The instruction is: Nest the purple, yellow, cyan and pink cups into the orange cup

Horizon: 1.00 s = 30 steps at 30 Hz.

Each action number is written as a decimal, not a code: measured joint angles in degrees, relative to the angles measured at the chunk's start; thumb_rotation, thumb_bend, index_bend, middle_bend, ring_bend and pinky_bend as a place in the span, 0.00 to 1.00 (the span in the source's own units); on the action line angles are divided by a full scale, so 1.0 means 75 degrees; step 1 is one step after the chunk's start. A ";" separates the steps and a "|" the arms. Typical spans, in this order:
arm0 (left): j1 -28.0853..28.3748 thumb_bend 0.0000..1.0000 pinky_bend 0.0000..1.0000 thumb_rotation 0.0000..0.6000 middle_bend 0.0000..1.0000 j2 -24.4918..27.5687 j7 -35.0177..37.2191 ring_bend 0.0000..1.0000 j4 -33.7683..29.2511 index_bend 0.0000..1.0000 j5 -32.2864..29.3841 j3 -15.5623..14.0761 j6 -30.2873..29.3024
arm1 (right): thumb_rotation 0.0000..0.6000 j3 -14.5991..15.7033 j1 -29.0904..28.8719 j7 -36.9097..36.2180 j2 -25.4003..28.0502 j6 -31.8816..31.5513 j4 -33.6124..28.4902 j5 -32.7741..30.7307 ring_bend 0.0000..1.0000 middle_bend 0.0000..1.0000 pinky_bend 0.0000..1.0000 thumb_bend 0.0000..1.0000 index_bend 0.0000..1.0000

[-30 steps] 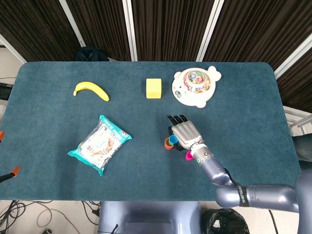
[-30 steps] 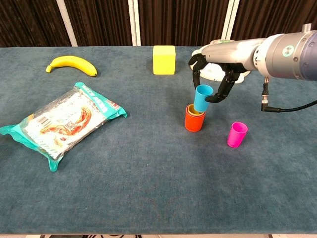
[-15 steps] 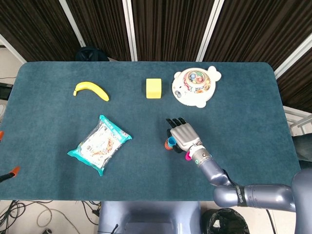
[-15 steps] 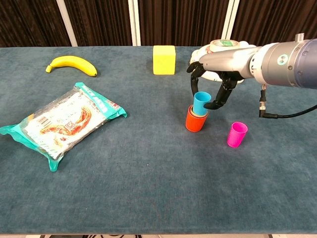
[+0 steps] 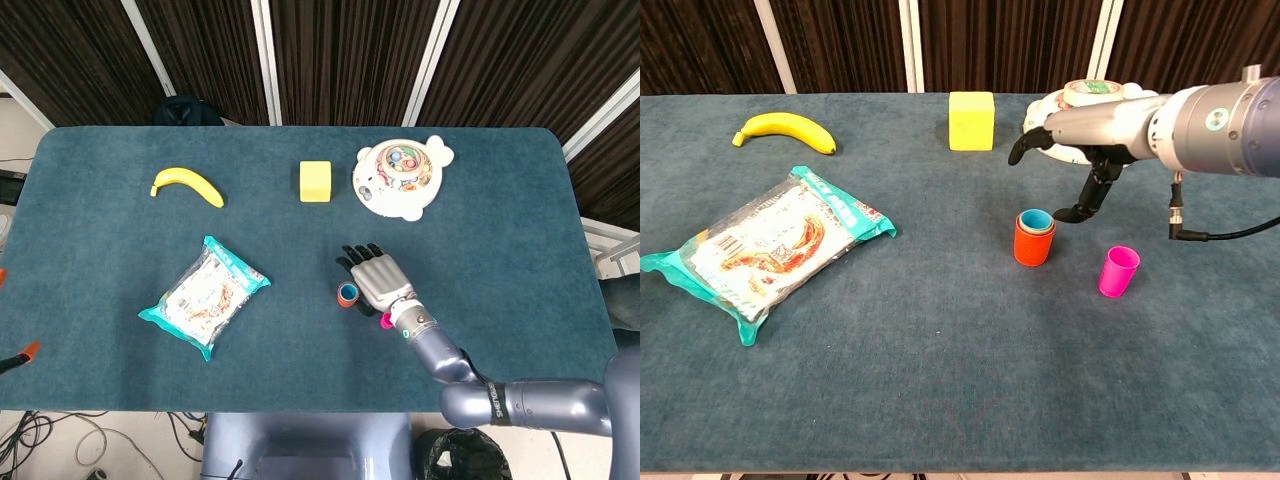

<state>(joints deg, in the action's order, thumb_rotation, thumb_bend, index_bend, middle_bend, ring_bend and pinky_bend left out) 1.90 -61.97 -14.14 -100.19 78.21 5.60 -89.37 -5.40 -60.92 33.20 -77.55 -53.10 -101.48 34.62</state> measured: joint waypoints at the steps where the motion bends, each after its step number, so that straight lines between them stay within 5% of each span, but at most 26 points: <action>1: 0.0002 0.00 0.06 1.00 0.01 -0.0002 -0.0003 0.00 0.0003 0.05 -0.0002 -0.0001 0.0006 | 1.00 0.0016 0.0027 -0.0002 0.0066 -0.0029 -0.0064 0.0019 0.08 0.00 0.09 0.44 0.17; 16: 0.0042 0.00 0.06 1.00 0.01 -0.0089 -0.0136 0.00 -0.0001 0.05 0.0068 -0.0072 0.0080 | 1.00 0.0912 0.0984 -0.0128 0.1412 -0.0503 -0.1559 0.1114 0.08 0.00 0.09 0.43 0.18; 30: 0.0051 0.00 0.06 1.00 0.01 -0.0111 -0.0150 0.00 0.0011 0.05 0.0059 -0.0066 0.0083 | 1.00 0.1375 0.1780 -0.0405 0.0706 -0.0683 -0.1103 0.2102 0.08 0.00 0.09 0.43 0.18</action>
<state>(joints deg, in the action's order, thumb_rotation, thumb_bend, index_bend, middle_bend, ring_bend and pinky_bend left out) 2.28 -62.80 -15.27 -100.11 78.65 5.11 -88.75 4.92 -47.58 30.16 -72.26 -58.22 -109.75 50.38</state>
